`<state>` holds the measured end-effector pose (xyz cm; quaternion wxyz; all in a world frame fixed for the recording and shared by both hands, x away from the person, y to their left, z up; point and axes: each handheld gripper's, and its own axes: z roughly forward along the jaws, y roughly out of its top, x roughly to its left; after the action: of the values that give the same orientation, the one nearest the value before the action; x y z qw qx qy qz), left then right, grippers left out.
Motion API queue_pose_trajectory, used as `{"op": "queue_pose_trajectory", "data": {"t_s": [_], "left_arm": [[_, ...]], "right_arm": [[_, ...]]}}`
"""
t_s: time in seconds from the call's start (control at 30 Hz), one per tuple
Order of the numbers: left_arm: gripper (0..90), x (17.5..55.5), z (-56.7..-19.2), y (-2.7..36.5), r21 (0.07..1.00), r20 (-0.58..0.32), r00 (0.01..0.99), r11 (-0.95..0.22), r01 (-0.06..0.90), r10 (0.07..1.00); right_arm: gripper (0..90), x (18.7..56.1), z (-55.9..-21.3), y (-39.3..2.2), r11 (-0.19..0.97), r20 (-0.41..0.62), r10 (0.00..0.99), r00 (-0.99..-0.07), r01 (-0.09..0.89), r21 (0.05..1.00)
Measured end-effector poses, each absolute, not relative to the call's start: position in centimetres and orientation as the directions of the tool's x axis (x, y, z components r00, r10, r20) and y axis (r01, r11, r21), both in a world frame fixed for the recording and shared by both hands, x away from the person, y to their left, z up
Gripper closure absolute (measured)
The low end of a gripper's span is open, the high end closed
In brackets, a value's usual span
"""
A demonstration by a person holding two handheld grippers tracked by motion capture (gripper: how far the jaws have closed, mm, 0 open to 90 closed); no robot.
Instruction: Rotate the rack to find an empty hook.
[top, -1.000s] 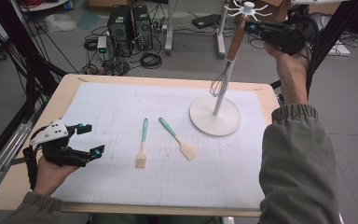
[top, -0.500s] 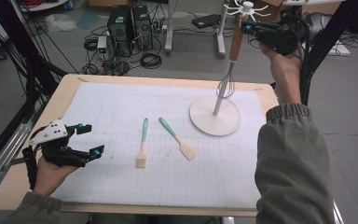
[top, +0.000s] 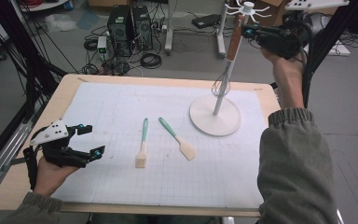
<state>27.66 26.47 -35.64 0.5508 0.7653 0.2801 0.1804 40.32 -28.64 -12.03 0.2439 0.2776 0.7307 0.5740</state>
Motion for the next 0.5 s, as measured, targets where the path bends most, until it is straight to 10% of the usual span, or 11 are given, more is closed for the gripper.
{"op": "queue_pose_trajectory", "data": {"t_s": [0.5], "left_arm": [[10.5, 27.8, -35.8, 26.6, 0.943, -0.035, 0.774, -0.235, 0.234, 0.632]], "right_arm": [[89.4, 39.7, -11.9, -31.1, 0.160, -0.022, 0.699, -0.715, 0.126, 0.979]]}}
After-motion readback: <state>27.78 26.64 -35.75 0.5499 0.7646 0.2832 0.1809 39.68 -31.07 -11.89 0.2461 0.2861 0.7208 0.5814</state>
